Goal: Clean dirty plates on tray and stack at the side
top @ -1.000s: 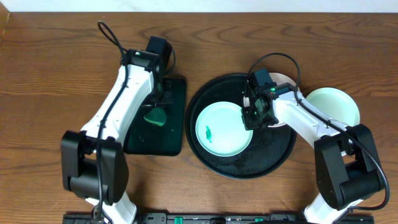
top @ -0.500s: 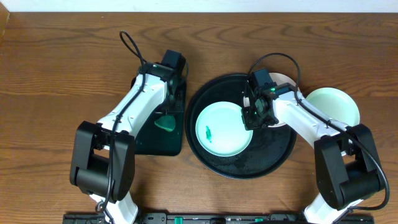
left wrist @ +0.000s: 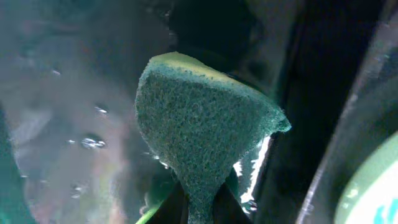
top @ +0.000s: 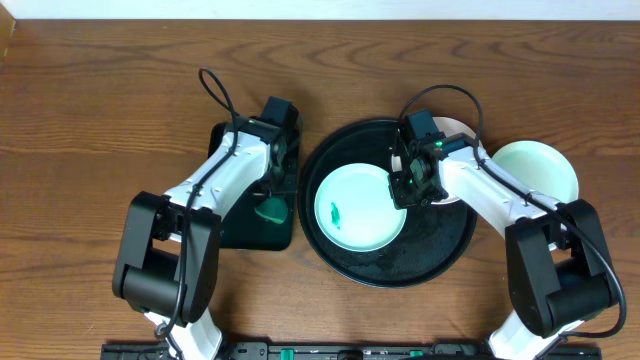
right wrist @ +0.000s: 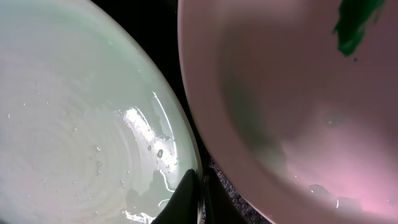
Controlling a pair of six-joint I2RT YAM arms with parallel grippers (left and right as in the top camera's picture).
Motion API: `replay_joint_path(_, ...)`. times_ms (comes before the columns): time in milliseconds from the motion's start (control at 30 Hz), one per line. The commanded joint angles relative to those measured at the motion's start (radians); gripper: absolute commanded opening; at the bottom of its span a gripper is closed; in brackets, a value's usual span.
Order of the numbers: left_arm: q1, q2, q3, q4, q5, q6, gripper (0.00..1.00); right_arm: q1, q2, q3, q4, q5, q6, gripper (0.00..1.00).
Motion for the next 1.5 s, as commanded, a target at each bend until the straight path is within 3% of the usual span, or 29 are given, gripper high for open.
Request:
replay_joint_path(0, -0.016, 0.009, 0.0, 0.009, 0.077, 0.007, 0.07, 0.002, 0.003, 0.011, 0.001, 0.013, 0.01, 0.04)
replay_joint_path(467, -0.061, 0.008, 0.0, 0.009, 0.086, 0.006, 0.07, 0.002, 0.003, 0.011, 0.0, 0.013, 0.01, 0.04)
replay_joint_path(667, -0.052, -0.024, 0.017, -0.005, -0.013, 0.006, 0.07, 0.002, 0.003, 0.011, 0.0, 0.013, 0.01, 0.04)
replay_joint_path(1467, -0.052, -0.525, 0.021, -0.041, -0.423, -0.005, 0.07, 0.002, 0.003, 0.011, 0.0, 0.013, 0.01, 0.03)
